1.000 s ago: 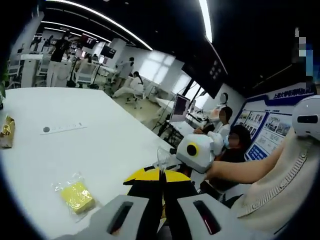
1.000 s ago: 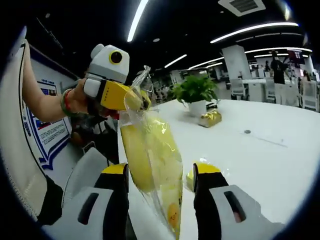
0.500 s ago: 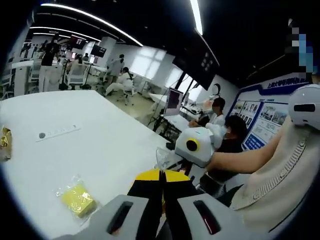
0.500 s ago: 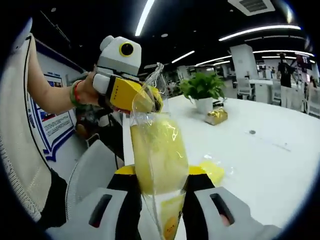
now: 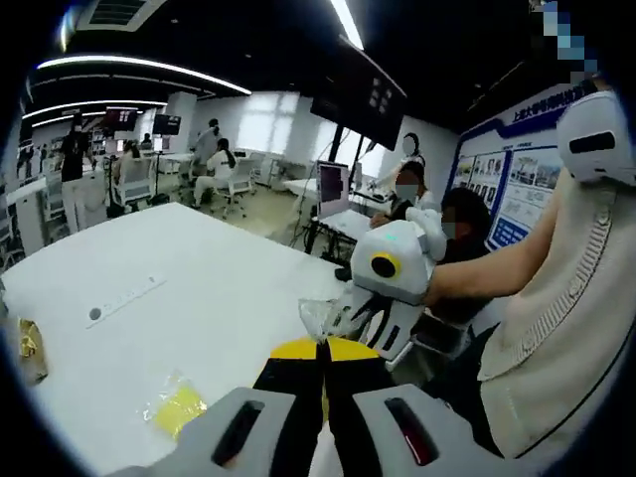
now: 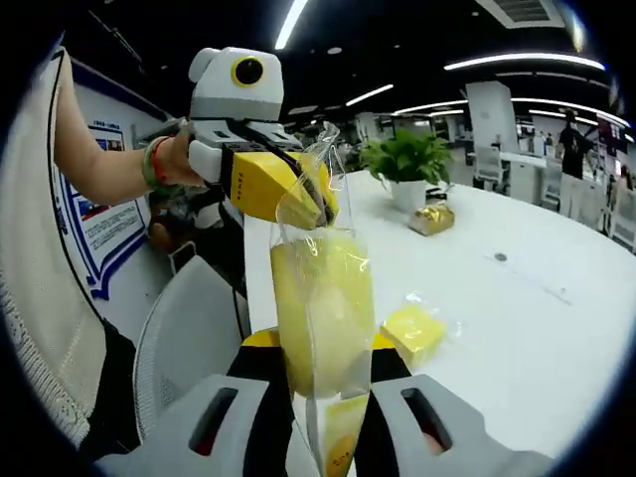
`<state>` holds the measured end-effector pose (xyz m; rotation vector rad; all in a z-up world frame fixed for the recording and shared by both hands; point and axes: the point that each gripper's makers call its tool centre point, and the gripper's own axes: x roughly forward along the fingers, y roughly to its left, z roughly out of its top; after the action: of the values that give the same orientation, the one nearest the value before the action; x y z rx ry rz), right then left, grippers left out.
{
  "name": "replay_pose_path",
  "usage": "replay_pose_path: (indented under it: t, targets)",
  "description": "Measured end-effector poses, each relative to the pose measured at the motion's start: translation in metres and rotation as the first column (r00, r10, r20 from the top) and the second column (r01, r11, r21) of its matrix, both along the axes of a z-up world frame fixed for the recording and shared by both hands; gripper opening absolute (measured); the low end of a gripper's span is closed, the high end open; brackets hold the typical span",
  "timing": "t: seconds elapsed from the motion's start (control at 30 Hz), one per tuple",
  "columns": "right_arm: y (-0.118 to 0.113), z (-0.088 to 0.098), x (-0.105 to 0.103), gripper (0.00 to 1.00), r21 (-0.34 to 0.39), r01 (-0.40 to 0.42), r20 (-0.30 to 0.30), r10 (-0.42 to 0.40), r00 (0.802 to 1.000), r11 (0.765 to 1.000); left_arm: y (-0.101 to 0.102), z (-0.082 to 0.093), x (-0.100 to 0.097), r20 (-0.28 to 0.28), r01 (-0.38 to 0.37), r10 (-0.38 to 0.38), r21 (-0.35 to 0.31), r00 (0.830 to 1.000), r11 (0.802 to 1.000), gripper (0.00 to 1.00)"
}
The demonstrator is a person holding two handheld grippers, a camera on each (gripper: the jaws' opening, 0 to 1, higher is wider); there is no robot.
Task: Compare the silicone blocks by pressing each to a similar depth, holding the contact briefly, and releasing to observe deformation and rebound differences across the visible hardness samples.
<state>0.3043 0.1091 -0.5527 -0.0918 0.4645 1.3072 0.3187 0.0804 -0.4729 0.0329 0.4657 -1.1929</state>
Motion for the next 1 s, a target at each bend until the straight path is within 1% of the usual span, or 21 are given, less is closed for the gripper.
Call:
replay_pose_path:
  t: [0.07,0.1,0.13,0.17,0.2,0.23,0.27,0.3,0.43,0.53,0.8,0.9,1.0]
  targets:
    - [0.001,-0.001,0.0,0.12,-0.006,0.002,0.014,-0.001,1.0,1.0,0.001,-0.001,0.0,0.067,0.012,-0.016,0.048,0.998,0.999,0.0]
    - [0.0,-0.002,-0.001,0.12,-0.01,-0.003,0.013,0.003,1.0,1.0,0.001,-0.002,-0.001,0.066,0.013,-0.017,0.056,0.998,0.998,0.0]
    - [0.0,-0.004,0.0,0.12,-0.019,0.002,0.017,-0.001,1.0,1.0,0.001,-0.004,-0.002,0.087,0.016,-0.024,0.091,0.996,0.996,0.0]
    - [-0.001,-0.006,-0.002,0.12,-0.025,0.0,0.005,0.001,1.0,1.0,0.001,-0.006,-0.002,0.119,0.021,-0.036,0.12,0.992,0.993,0.0]
    - [-0.001,-0.007,-0.003,0.12,-0.027,-0.005,0.0,0.005,1.0,1.0,0.0,-0.008,-0.004,0.155,0.033,-0.059,0.166,0.986,0.986,0.0]
    - [0.0,-0.008,-0.004,0.12,-0.028,-0.005,0.006,0.005,1.0,1.0,-0.001,-0.009,-0.004,0.18,0.038,-0.072,0.187,0.981,0.982,0.0]
    - [-0.001,-0.008,-0.006,0.11,-0.026,-0.009,-0.011,0.008,1.0,1.0,-0.002,-0.01,-0.006,0.181,0.038,-0.074,0.193,0.981,0.98,0.0]
    - [-0.001,-0.009,-0.006,0.11,-0.027,-0.007,-0.014,0.006,1.0,1.0,-0.003,-0.01,-0.007,0.169,0.038,-0.069,0.185,0.983,0.982,0.0]
    - [-0.002,-0.01,-0.007,0.1,-0.034,-0.008,0.001,0.008,1.0,0.999,-0.002,-0.011,-0.007,0.165,0.041,-0.072,0.188,0.984,0.981,0.0]
    - [-0.003,-0.009,-0.007,0.09,-0.029,-0.004,0.026,0.005,1.0,1.0,-0.002,-0.01,-0.008,0.162,0.043,-0.074,0.185,0.984,0.982,0.0]
    - [-0.002,-0.008,-0.008,0.09,-0.026,-0.004,0.027,0.004,1.0,1.0,-0.002,-0.009,-0.008,0.154,0.044,-0.073,0.182,0.985,0.982,0.0]
    - [-0.002,-0.009,-0.007,0.1,-0.022,0.001,0.03,0.0,1.0,1.0,-0.002,-0.01,-0.008,0.127,0.043,-0.066,0.176,0.99,0.983,0.0]
    - [-0.002,-0.007,-0.008,0.12,-0.009,0.01,0.032,-0.009,0.999,1.0,-0.003,-0.008,-0.009,0.123,0.033,-0.054,0.169,0.991,0.985,0.0]
